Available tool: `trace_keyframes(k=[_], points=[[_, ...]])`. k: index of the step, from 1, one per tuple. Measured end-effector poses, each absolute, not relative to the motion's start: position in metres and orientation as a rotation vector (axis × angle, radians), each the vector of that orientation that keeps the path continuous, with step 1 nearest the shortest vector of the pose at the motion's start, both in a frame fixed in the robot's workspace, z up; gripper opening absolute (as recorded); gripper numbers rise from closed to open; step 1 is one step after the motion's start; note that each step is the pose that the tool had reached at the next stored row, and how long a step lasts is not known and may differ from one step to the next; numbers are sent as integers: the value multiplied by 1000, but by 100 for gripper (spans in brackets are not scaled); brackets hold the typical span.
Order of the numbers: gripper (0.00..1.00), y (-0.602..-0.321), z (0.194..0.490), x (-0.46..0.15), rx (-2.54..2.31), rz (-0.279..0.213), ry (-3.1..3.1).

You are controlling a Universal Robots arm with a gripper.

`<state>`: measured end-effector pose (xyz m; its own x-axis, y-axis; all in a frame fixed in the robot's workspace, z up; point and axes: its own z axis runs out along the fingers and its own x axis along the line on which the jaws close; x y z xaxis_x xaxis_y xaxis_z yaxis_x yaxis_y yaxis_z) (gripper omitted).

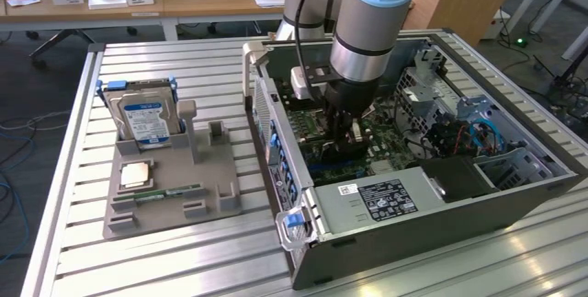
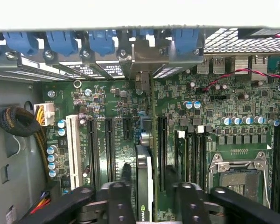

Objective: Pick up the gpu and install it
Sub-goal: 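Insert the gpu into the slot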

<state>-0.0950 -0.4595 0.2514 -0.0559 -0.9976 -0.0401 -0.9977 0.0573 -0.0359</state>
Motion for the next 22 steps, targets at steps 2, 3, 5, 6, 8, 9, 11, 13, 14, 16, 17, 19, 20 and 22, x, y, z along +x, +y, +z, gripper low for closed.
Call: trace_keyframes(k=[2,3,5,6,8,9,11,13,14,16,17,19,20,22], points=[[46,-459,251,-95,-2121,2,2244],[46,-459,251,-95,-2121,2,2244],[46,-460,251,-95,-2121,2,2244],[46,-461,251,-95,-2121,3,2244],[46,-463,251,-95,-2120,5,2243],[46,-463,251,-95,-2119,5,2243],[46,-463,251,-95,-2119,5,2243],[46,-464,251,-95,-2119,5,2243],[46,-464,251,-95,-2119,6,2242],[46,-465,251,-95,-2118,9,2241],[46,-465,252,-95,-2117,11,2241],[46,-466,251,-95,-2115,15,2239],[46,-466,251,-95,-2115,16,2238],[46,-466,251,-95,-2115,16,2238]])
